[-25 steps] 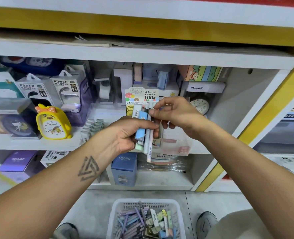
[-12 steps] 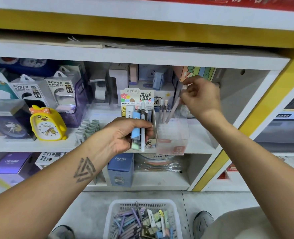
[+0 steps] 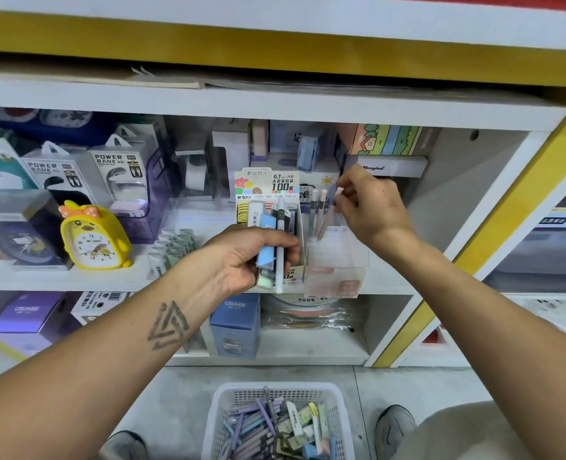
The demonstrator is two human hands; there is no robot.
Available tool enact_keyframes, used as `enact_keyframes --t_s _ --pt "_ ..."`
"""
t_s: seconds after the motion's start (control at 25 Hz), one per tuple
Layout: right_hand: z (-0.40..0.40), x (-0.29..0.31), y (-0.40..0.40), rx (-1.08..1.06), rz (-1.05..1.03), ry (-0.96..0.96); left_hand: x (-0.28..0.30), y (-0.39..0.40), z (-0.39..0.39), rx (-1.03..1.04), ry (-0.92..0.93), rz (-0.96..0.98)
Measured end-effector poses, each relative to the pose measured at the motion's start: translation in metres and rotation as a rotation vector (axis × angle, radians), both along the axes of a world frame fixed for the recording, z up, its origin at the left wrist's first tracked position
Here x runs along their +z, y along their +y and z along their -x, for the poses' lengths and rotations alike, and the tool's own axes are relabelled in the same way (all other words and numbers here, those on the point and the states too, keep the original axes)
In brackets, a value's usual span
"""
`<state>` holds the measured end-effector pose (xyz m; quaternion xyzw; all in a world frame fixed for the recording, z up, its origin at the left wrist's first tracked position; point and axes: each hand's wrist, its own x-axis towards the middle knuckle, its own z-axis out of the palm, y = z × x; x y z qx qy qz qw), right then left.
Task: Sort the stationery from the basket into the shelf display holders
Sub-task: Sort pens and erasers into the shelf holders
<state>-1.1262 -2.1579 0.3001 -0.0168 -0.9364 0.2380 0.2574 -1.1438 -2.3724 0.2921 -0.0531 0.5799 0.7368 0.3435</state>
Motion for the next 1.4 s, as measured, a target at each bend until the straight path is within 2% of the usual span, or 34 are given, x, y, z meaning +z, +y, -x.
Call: enact_keyframes --t_s 0.28,0.44,0.52,0.56,0.6,0.68,0.72,0.8,0.92,1.04,1.16,1.24,1.32,1.4 --pt "0.001 -0.005 -0.005 0.075 0.001 -0.042 0.001 0.000 -0.001 -0.010 -0.009 -0.011" --pt "0.003 -0.004 -0.008 0.017 -0.195 -0.167 0.003 0.000 -0.003 -0.034 -0.018 -0.039" --pt "0.002 -0.002 -0.013 0.004 -0.210 -0.193 0.004 0.000 -0.004 -0.054 -0.024 -0.055" --pt "0.001 0.000 -0.016 0.017 -0.101 -0.180 0.005 0.001 -0.004 -0.057 -0.026 -0.065" --pt "-0.001 0.004 -0.020 0.055 0.099 -0.192 0.005 0.001 -0.004 -0.055 -0.026 -0.077" --pt "-0.006 0.012 -0.029 0.198 0.568 -0.315 0.006 0.002 -0.005 -0.057 -0.014 -0.100" --pt "-0.008 0.015 -0.033 0.264 0.711 -0.373 0.006 0.002 -0.005 -0.064 -0.004 -0.102" --pt "-0.010 0.016 -0.039 0.305 0.784 -0.417 0.006 0.002 -0.006 -0.088 0.017 -0.088" --pt "-0.009 0.014 -0.045 0.253 0.798 -0.420 0.007 0.003 -0.008 -0.103 0.030 -0.055" --pt "-0.009 0.018 -0.042 0.218 0.900 -0.421 0.007 0.003 -0.009 -0.074 0.010 -0.085" --pt "-0.009 0.029 -0.025 0.123 1.036 -0.253 0.005 0.003 -0.006 -0.030 -0.012 -0.068" --pt "-0.008 0.035 -0.010 0.037 0.939 -0.077 0.004 0.003 -0.005 -0.028 -0.024 -0.022" --pt "-0.007 0.034 0.002 -0.029 0.637 0.011 0.003 0.002 -0.004 -0.018 -0.029 0.011" --pt "-0.006 0.027 0.006 -0.057 0.376 0.017 0.002 0.003 -0.003 -0.001 -0.029 0.021"
